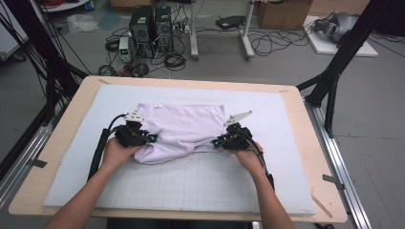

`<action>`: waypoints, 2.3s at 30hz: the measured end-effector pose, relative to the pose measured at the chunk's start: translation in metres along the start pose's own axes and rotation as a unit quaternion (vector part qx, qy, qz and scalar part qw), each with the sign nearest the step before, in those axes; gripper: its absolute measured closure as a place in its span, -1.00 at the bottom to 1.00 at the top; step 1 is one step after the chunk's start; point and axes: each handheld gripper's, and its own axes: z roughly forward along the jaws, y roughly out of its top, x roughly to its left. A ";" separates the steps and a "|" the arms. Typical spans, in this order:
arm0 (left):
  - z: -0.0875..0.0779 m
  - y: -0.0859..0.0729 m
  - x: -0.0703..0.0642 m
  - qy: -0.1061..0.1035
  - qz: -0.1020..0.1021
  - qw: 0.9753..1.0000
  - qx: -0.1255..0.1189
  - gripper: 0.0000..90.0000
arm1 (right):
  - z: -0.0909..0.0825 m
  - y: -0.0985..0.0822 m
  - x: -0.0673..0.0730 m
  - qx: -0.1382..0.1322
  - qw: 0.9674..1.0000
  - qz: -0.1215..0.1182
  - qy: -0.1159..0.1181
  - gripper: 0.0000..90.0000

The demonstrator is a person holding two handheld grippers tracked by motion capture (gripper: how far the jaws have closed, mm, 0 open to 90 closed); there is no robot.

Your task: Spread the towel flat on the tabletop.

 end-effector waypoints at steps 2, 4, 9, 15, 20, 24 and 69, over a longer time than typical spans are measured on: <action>-0.009 0.001 0.000 0.003 -0.002 1.000 -0.006 0.46 | -0.003 0.000 0.001 -0.002 1.000 -0.002 -0.007 0.67; -0.019 0.002 -0.001 0.006 -0.007 1.000 -0.018 0.31 | -0.008 0.001 0.005 -0.002 1.000 -0.010 -0.020 0.55; -0.052 0.004 -0.009 0.008 0.009 0.999 -0.041 0.10 | -0.030 0.002 0.020 -0.027 0.998 -0.030 -0.042 0.42; -0.079 -0.003 -0.026 0.002 0.040 0.998 -0.056 0.02 | -0.053 -0.002 0.038 -0.065 0.996 -0.048 -0.045 0.41; -0.064 -0.013 -0.047 -0.038 0.070 0.996 -0.034 0.12 | -0.038 -0.003 0.048 -0.050 0.996 -0.068 -0.037 0.37; -0.040 -0.021 -0.052 -0.049 0.074 0.996 -0.006 0.13 | -0.017 0.000 0.049 -0.034 0.996 -0.070 -0.032 0.34; -0.014 0.003 -0.012 0.025 0.030 0.999 0.007 0.86 | -0.050 -0.009 0.013 0.003 0.997 -0.037 -0.066 0.84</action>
